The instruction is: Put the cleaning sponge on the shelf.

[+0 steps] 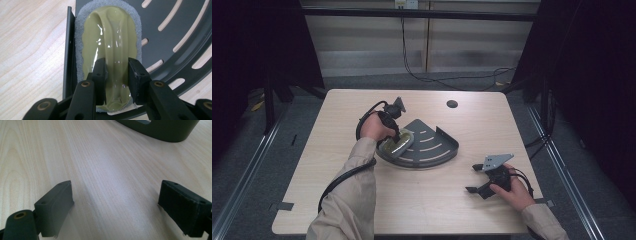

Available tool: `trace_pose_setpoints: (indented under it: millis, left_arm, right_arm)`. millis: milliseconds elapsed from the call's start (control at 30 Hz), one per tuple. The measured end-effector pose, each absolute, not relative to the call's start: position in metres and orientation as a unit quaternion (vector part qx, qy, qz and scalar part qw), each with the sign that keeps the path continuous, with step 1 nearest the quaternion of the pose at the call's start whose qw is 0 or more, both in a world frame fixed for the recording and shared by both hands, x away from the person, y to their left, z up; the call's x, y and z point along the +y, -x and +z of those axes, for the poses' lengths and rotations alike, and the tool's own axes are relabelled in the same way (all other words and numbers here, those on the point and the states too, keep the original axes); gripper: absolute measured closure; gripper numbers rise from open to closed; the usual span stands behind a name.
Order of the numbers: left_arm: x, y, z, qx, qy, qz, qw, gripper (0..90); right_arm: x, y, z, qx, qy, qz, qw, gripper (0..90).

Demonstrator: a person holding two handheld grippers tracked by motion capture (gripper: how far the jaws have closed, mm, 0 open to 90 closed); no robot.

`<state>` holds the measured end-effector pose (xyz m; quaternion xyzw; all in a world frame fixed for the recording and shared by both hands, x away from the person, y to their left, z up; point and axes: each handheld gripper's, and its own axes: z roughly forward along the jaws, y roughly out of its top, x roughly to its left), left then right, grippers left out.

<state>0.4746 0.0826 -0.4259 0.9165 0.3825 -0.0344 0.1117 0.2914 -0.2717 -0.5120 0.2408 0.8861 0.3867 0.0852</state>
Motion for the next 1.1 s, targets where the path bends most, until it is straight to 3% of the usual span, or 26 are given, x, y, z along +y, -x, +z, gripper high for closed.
trace_pose_setpoints:
  millis: [467, 1100]
  left_arm:
    - [0.0814, -0.473, -0.4239, 0.386, -0.916, -0.022, 0.107, 62.0]
    - [0.0849, -0.4716, -0.4234, 0.403, -0.908, 0.0, 0.116, 31.2]
  right_arm:
    - [-0.2717, -0.2913, -0.512, 0.886, -0.241, 0.387, 0.085, 11.6]
    - [-0.2717, -0.2913, -0.512, 0.886, -0.241, 0.387, 0.085, 11.6]
